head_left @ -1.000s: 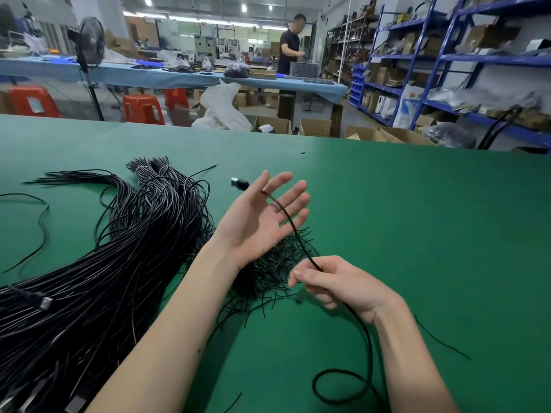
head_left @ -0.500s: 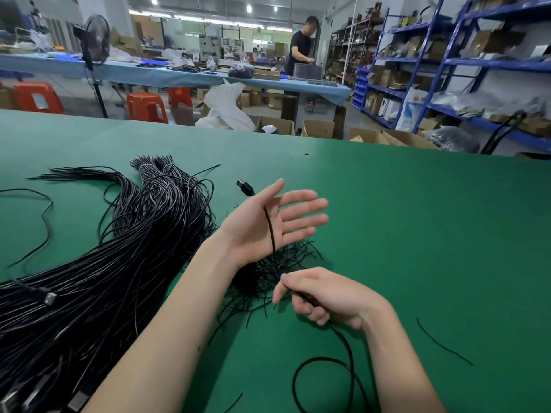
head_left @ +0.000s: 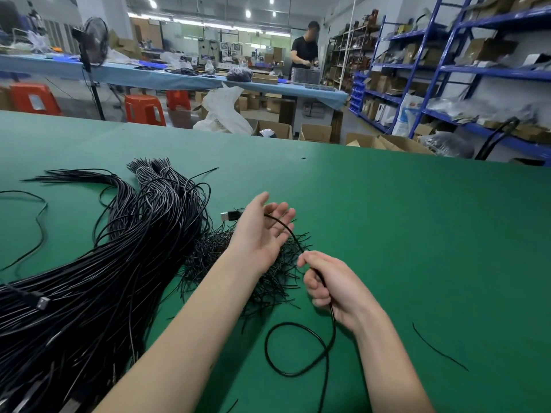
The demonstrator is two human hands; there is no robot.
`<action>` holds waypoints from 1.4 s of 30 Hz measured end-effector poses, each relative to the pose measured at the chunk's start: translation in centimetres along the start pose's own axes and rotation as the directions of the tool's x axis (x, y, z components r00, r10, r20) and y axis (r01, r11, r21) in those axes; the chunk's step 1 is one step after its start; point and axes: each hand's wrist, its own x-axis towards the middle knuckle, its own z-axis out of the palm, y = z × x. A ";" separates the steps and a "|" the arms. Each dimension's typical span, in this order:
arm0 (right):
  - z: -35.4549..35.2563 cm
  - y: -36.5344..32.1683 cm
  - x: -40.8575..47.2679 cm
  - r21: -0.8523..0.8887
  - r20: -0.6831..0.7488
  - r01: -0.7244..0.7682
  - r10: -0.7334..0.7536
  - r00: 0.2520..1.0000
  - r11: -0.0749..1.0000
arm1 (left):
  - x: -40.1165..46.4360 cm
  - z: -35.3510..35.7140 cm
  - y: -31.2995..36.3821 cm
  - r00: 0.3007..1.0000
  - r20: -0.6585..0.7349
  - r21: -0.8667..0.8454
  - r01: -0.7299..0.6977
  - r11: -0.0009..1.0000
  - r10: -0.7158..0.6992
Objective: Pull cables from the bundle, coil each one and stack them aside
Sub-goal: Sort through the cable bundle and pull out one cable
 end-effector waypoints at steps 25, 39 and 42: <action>-0.5 -2.4 -1.7 -0.432 0.263 0.019 0.106 0.959 0.902 | -1.3 -1.2 1.3 0.531 0.727 0.432 0.138 0.891 -0.435; 0.9 -14.8 -3.5 -0.782 -0.010 0.100 -0.173 0.985 0.616 | -0.3 -1.7 0.1 0.765 0.400 0.745 0.050 0.666 -0.505; 2.0 -13.8 -4.8 -0.679 -0.054 0.230 -0.359 0.932 0.697 | 0.1 -1.7 0.1 0.796 0.455 0.628 0.031 0.778 -0.399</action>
